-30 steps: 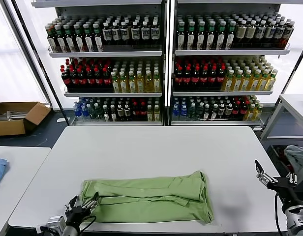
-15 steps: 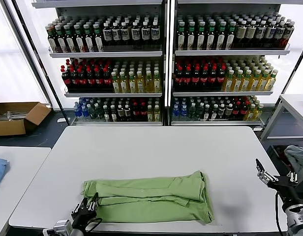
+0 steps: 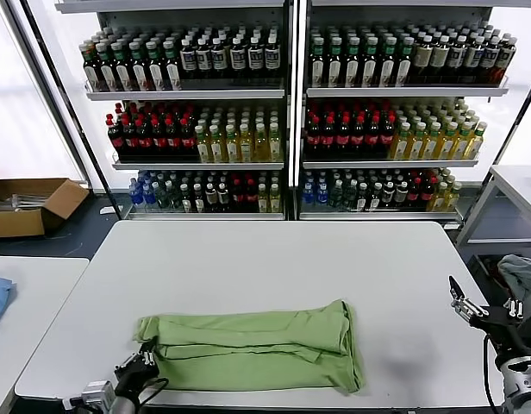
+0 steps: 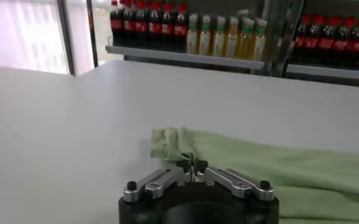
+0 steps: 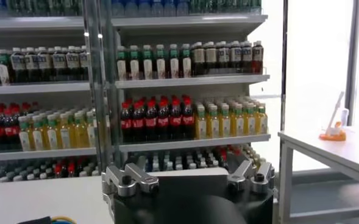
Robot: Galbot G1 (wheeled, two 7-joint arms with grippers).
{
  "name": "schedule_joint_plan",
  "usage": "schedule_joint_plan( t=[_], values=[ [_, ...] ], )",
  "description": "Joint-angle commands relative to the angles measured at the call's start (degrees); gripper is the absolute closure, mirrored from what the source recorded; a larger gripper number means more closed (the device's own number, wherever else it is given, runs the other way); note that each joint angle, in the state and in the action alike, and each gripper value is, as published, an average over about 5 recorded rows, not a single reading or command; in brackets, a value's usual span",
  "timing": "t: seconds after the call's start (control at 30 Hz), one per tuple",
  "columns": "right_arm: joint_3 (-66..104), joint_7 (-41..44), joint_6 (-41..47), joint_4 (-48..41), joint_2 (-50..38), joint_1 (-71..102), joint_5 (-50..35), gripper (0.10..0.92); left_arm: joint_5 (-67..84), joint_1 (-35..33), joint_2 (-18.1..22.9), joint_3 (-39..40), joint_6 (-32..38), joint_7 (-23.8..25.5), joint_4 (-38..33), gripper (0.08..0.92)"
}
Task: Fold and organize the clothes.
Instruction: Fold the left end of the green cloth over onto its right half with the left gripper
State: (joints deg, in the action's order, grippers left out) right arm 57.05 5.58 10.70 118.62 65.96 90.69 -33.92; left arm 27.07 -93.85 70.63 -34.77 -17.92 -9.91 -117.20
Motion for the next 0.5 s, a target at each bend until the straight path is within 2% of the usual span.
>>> schedule_joint_plan(
  t=[0.03,0.23,0.5],
  values=[
    [0.17,-0.07,0.06,0.20,-0.06,0.01,-0.18,0.203,3.40,0.65,-6.84,-11.72,0.76,1.88,0.67,0.901],
    [0.35,-0.10,0.08,0.40,-0.59,0.25,-0.61,0.203,7.41,1.03,-16.60,-24.48,1.96,6.55,7.52,0.901],
    [0.31,-0.05,0.35,1.36,-0.88,0.25,-0.82,0.203,11.16,2.87,-28.24,-32.41,1.65,13.76,16.87,0.901]
  ],
)
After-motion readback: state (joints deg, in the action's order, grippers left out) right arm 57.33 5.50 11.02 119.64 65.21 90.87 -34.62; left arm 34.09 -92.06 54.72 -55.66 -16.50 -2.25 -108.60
